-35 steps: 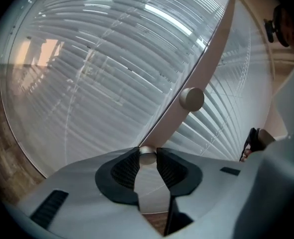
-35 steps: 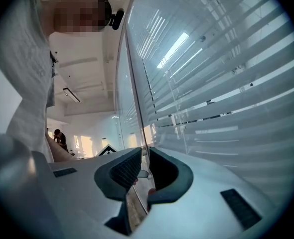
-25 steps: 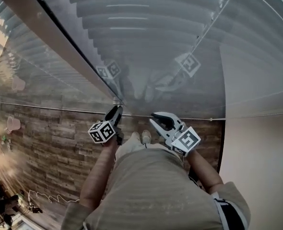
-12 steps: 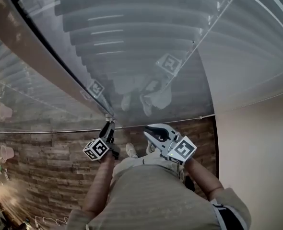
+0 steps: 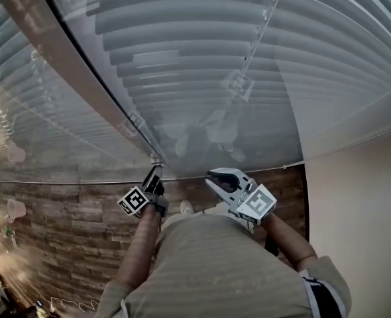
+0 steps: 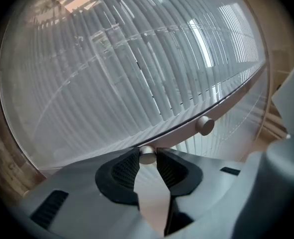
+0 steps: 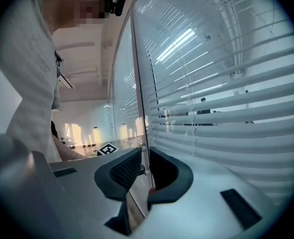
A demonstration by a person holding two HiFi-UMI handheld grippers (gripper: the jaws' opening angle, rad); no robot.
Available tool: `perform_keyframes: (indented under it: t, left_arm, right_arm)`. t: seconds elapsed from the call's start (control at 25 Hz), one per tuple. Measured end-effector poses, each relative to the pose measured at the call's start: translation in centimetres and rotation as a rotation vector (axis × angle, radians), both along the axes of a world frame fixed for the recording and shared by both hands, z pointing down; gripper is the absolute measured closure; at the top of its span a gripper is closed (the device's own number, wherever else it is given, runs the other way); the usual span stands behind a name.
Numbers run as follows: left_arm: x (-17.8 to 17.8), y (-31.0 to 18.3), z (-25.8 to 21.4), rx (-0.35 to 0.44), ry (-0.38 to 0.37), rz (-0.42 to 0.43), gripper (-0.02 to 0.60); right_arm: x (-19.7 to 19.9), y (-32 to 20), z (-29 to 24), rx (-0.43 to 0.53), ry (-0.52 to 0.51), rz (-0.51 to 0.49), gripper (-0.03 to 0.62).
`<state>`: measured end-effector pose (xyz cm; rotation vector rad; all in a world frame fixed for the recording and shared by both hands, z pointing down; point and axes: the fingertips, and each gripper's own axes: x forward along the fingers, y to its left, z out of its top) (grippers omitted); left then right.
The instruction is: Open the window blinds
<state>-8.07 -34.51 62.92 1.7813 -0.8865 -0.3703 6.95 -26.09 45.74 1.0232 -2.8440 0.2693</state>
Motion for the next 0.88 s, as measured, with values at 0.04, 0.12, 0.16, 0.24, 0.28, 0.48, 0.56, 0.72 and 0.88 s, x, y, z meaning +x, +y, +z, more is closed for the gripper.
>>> perform_keyframes:
  t: [0.04, 0.12, 0.16, 0.24, 0.28, 0.48, 0.56, 0.72, 0.88]
  left_arm:
    - [-0.1, -0.4, -0.7, -0.007, 0.014, 0.000, 0.461]
    - [-0.3, -0.7, -1.5, -0.021, 0.039, 0.010, 0.460]
    - [-0.4, -0.6, -1.6, -0.028, 0.058, 0.014, 0.461]
    - [-0.6, -0.5, -1.4, -0.042, 0.120, 0.017, 0.461]
    - [-0.6, -0.4, -1.2, -0.049, 0.162, 0.016, 0.462]
    - [-0.9, -0.8, -0.6, -0.089, 0.308, 0.000, 0.461]
    - [-1.0, -0.9, -0.2, -0.125, 0.369, -0.018, 0.462]
    - [-1.0, -0.6, 0.5, -0.199, 0.492, -0.066, 0.462]
    - [-1.1, -0.5, 0.6, -0.231, 0.557, -0.099, 0.462]
  right_arm:
    - [0.3, -0.5, -0.6, -0.007, 0.002, 0.011, 0.539]
    - [0.5, -0.9, -1.3, -0.008, 0.014, 0.019, 0.539]
    - [0.4, -0.9, -1.5, -0.001, 0.019, 0.019, 0.539]
    - [0.0, -0.7, -1.9, 0.018, 0.026, 0.018, 0.539]
    - [-0.1, -0.6, -1.8, 0.021, 0.036, 0.019, 0.539]
    - [-0.5, -0.7, -0.9, 0.028, 0.036, 0.044, 0.539]
    - [-0.6, -0.5, -0.7, 0.030, 0.030, 0.053, 0.539]
    - [-1.1, -0.4, -0.8, 0.041, 0.023, 0.059, 0.539]
    - [-1.6, -0.4, -1.1, 0.045, 0.024, 0.061, 0.539]
